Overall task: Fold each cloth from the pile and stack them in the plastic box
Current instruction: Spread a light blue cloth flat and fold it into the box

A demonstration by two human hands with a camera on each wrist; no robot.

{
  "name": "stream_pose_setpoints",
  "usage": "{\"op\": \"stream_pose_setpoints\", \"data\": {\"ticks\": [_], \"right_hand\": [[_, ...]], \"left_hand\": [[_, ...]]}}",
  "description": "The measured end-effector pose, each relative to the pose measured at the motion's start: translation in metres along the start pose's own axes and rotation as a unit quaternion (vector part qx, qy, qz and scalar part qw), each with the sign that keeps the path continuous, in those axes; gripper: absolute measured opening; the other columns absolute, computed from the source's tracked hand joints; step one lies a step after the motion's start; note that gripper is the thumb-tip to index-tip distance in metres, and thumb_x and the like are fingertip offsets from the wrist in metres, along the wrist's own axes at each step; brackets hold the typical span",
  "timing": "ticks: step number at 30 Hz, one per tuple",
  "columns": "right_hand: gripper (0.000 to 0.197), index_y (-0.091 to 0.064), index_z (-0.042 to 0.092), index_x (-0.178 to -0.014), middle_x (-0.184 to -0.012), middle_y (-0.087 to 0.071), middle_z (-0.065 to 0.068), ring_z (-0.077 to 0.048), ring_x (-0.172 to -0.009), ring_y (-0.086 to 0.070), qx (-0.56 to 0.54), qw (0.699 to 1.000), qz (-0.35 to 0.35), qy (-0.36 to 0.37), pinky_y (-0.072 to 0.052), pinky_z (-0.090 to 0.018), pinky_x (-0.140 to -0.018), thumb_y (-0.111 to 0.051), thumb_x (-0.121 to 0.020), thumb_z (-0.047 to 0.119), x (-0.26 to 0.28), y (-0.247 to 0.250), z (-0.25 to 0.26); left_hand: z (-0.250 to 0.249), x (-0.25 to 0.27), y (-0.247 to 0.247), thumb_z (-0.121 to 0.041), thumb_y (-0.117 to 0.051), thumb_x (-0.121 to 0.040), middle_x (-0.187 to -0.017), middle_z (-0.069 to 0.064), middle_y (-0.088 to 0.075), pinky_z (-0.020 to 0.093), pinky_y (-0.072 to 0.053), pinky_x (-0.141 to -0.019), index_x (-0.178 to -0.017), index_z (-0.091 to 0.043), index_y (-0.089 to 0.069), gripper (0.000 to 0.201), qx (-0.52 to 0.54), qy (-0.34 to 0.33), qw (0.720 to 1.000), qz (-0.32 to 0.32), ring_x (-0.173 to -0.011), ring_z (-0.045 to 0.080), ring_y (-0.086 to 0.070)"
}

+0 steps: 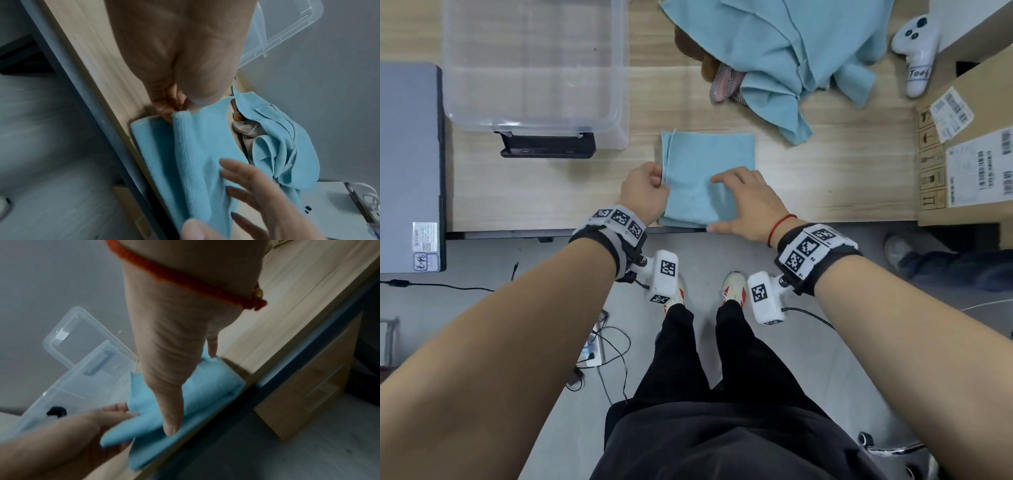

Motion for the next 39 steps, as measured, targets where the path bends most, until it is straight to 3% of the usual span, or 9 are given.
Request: {"op": "stream_pose_setpoints", "data": {"ticks": [3,6,11,15,21,26,30,34,39], "right_hand": [[0.081,-0.042,0.022,-0.137,-0.139,-0.041,-0.003,-0.026,-0.126,-0.039,0.079,0.996,-0.023,0.015,-0.043,-0.041,-0.097,-0.076,-0.069,0.051,0.007,-0.011,-0.003],[0.067,-0.047,0.016,-0.134,-0.141,-0.043,-0.006,-0.028,-0.127,-0.042,0.099,0.993,-0.057,0.024,-0.044,-0.043,-0.098,-0.071,-0.075,0.037,0.011,-0.021,-0.002],[0.062,-0.05,0.01,-0.133,-0.144,-0.045,-0.01,-0.031,-0.132,-0.042,0.11,0.99,-0.079,0.049,-0.037,-0.042,-0.107,-0.062,-0.072,0.003,0.016,-0.025,-0.008],[0.08,-0.035,0.014,-0.146,-0.158,-0.025,-0.005,-0.026,-0.147,-0.021,0.117,0.991,-0.052,0.046,-0.019,-0.042,-0.117,-0.045,-0.073,-0.018,0.024,-0.028,-0.019],[0.1,0.0,0.021,-0.155,-0.163,0.008,0.002,-0.019,-0.15,0.006,0.139,0.989,0.035,0.031,-0.002,-0.043,-0.12,-0.055,-0.076,-0.003,0.034,-0.032,-0.03],[0.111,0.008,0.022,-0.154,-0.163,0.012,0.0,-0.023,-0.15,0.007,0.177,0.982,0.058,0.034,-0.005,-0.048,-0.12,-0.069,-0.075,0.017,0.035,-0.033,-0.04],[0.109,-0.002,0.02,-0.155,-0.163,0.002,0.0,-0.024,-0.15,-0.001,0.179,0.983,0.023,0.029,-0.008,-0.048,-0.119,-0.075,-0.075,0.015,0.04,-0.037,-0.038],[0.082,-0.035,0.017,-0.146,-0.156,-0.028,-0.004,-0.027,-0.146,-0.024,0.142,0.988,-0.061,0.026,-0.016,-0.049,-0.117,-0.065,-0.073,-0.003,0.036,-0.032,-0.035],[0.033,-0.059,0.015,-0.116,-0.142,-0.049,-0.003,-0.029,-0.133,-0.043,0.069,0.992,-0.098,0.033,-0.024,-0.046,-0.114,-0.052,-0.084,0.01,0.034,-0.022,-0.034]], "left_hand": [[-0.001,0.002,-0.004,-0.026,-0.065,-0.078,-0.091,-0.001,-0.068,0.039,-0.054,-0.086,-0.097,-0.023,-0.056,0.021,0.054,0.029,0.998,0.01,-0.089,0.019,-0.066],[-0.001,0.006,-0.004,-0.029,-0.077,-0.074,-0.099,-0.002,-0.064,0.027,-0.049,-0.079,-0.116,-0.015,-0.052,0.05,0.001,0.003,1.0,0.019,-0.089,0.015,-0.061],[0.006,0.005,-0.005,-0.019,-0.071,-0.081,-0.095,0.0,-0.062,0.024,-0.043,-0.074,-0.116,-0.016,-0.048,0.042,-0.041,-0.001,0.999,-0.003,-0.088,0.016,-0.059],[0.007,0.003,-0.009,-0.02,-0.071,-0.08,-0.089,-0.001,-0.06,0.022,-0.041,-0.068,-0.112,-0.018,-0.049,0.038,-0.029,0.012,0.999,-0.023,-0.083,0.016,-0.059],[0.005,0.004,-0.01,-0.021,-0.072,-0.08,-0.086,-0.002,-0.057,0.01,-0.033,-0.053,-0.11,-0.016,-0.05,0.038,-0.031,0.002,0.999,-0.041,-0.077,0.012,-0.054],[-0.002,0.015,0.004,-0.02,-0.074,-0.075,-0.085,-0.003,-0.052,0.027,-0.036,-0.065,-0.1,-0.015,-0.049,0.036,-0.071,-0.075,0.99,-0.095,-0.076,0.016,-0.049],[-0.011,0.028,-0.002,-0.03,-0.076,-0.076,-0.093,-0.004,-0.053,0.027,-0.042,-0.078,-0.097,-0.021,-0.062,0.027,-0.151,-0.244,0.958,0.019,-0.083,0.012,-0.051],[0.001,0.034,-0.012,-0.046,-0.081,-0.069,-0.14,0.0,-0.041,0.039,-0.035,-0.108,-0.128,-0.026,-0.056,0.067,-0.287,-0.233,0.917,0.151,-0.13,0.02,-0.039],[-0.005,0.039,-0.006,-0.024,-0.089,-0.061,-0.141,-0.004,-0.038,0.04,-0.044,-0.097,-0.137,-0.022,-0.042,0.089,-0.366,-0.244,0.884,0.156,-0.128,0.021,-0.039]]}}
Point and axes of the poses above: each hand's wrist, its own x-axis away from the middle knuckle, its own y-axis out of the back of the hand, z = x × y, the point moved 2 cm from there along -x, towards the middle knuckle
